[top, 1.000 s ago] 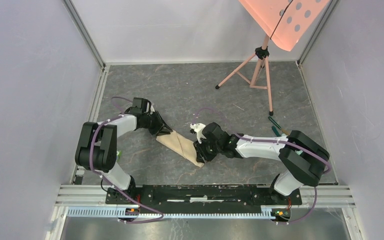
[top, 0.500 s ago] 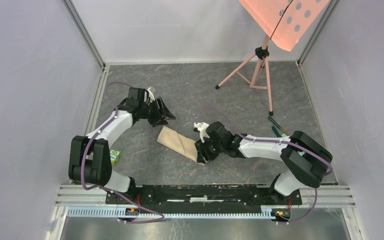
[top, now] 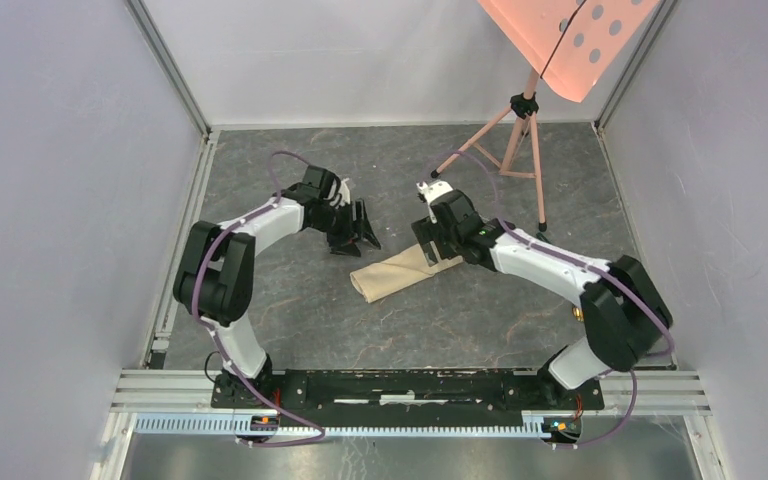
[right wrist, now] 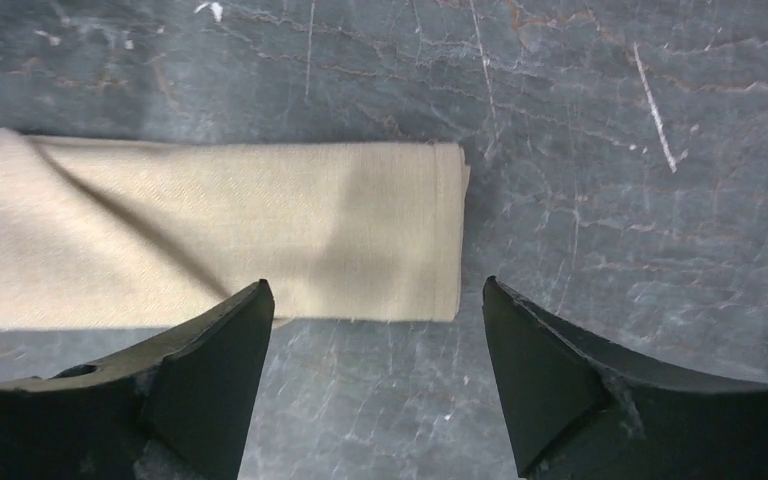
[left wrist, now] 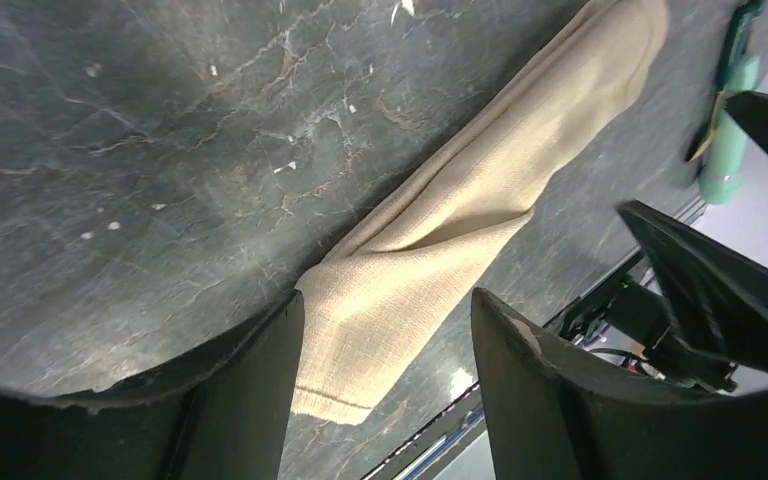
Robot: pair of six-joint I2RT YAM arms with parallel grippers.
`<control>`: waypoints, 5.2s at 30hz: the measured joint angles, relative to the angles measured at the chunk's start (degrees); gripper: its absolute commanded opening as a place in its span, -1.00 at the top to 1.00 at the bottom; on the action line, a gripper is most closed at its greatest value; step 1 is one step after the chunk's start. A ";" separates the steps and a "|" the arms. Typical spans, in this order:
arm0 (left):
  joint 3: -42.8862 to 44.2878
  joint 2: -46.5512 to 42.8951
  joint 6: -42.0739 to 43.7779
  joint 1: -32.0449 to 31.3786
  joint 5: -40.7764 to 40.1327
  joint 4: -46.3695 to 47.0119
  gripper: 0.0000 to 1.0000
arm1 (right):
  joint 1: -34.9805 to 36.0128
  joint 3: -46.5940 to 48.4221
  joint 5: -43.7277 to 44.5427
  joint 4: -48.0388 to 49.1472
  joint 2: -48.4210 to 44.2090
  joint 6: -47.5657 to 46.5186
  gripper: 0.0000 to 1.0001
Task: Fold the napkin into a case and place the utensils inside
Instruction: Rotate the smaller rectangle-folded napkin at the center of the board, then smooth out the smaller rectangle-folded napkin at the center of the board, then pick up the knife from the corner of the board.
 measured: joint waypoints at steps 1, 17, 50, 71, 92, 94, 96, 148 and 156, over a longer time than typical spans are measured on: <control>0.00 1.11 0.00 -0.79 0.07 0.02 -0.39 | -0.35 -0.87 -0.92 -0.04 -1.62 0.70 -0.67; -14.58 3.96 -19.50 -16.96 6.10 27.41 -0.27 | -25.49 -27.67 -26.69 13.49 -15.50 16.92 -0.54; 13.27 27.08 -28.85 -25.22 2.03 34.99 0.34 | -17.31 -40.39 -46.34 0.39 -34.60 11.74 0.21; 14.93 18.40 -23.26 -24.39 4.20 24.48 -0.12 | -11.30 -42.34 -44.24 1.22 -38.82 16.98 0.07; 11.82 -18.38 0.79 -17.29 0.96 0.68 -0.36 | -19.91 -6.49 9.57 -27.85 -34.21 -2.27 -0.96; 9.09 -19.34 0.87 -17.09 1.25 0.66 -0.36 | -25.68 -8.07 9.86 -26.84 -33.40 -4.37 -0.89; 7.48 -19.39 0.85 -17.03 1.64 0.74 -0.36 | -31.30 -8.44 6.78 -25.94 -31.04 -7.78 -0.81; 2.08 -15.89 -6.05 -13.73 15.15 12.92 -0.33 | -48.61 -9.90 -24.61 8.24 3.28 -32.41 0.68; 2.03 -15.91 -6.05 -13.73 15.08 13.07 -0.34 | -48.63 -13.97 -21.92 12.11 -1.09 -32.83 0.88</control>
